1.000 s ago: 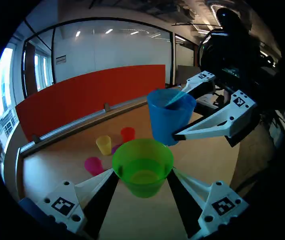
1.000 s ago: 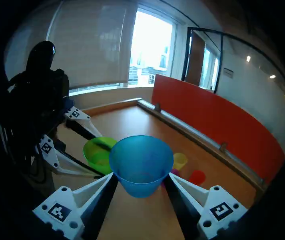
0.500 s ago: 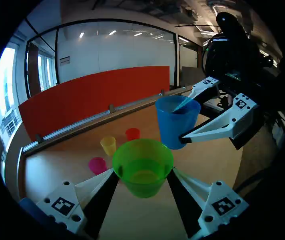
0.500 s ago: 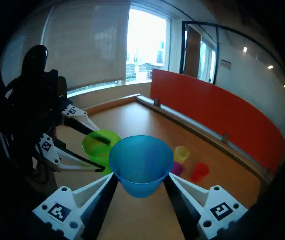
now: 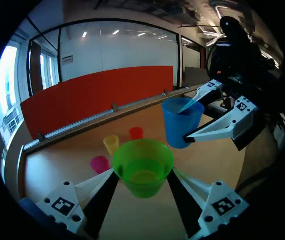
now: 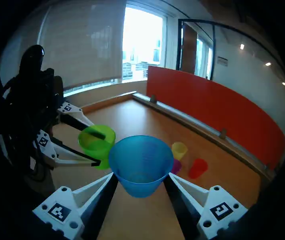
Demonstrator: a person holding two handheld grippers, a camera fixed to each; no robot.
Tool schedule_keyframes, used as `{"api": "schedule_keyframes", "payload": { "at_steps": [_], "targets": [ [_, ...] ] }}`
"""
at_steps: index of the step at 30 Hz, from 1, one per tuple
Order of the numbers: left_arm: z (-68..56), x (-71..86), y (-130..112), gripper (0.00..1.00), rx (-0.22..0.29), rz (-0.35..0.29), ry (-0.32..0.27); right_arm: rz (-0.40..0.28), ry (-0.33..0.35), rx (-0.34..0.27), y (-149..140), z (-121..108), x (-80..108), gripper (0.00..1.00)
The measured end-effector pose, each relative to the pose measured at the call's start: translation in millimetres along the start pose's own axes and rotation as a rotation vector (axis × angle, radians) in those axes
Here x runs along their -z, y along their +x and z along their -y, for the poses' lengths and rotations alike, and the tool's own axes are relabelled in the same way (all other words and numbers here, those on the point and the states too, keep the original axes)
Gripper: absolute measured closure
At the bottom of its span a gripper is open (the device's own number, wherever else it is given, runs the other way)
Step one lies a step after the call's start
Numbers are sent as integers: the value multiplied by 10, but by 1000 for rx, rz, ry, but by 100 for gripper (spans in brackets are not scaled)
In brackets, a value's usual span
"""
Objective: Pour water
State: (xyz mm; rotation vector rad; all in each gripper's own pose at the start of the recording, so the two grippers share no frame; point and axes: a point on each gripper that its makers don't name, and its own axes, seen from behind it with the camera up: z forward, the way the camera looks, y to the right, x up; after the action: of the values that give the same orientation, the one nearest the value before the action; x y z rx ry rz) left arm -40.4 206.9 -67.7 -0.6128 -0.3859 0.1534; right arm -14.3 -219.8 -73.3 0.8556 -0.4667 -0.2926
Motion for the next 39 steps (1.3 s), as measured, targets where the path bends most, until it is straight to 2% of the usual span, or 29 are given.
{"api": "schedule_keyframes", "payload": {
  "at_steps": [11, 32, 39],
  "targets": [
    [164, -64, -144, 18, 27, 5, 48, 4, -34, -10, -175, -131, -63, 18],
    [473, -216, -527, 18, 95, 23, 142, 13, -110, -81, -610, -414, -229, 18],
    [539, -272, -647, 18, 115, 26, 163, 18, -135, -96, -766, -521, -293, 18]
  ]
}}
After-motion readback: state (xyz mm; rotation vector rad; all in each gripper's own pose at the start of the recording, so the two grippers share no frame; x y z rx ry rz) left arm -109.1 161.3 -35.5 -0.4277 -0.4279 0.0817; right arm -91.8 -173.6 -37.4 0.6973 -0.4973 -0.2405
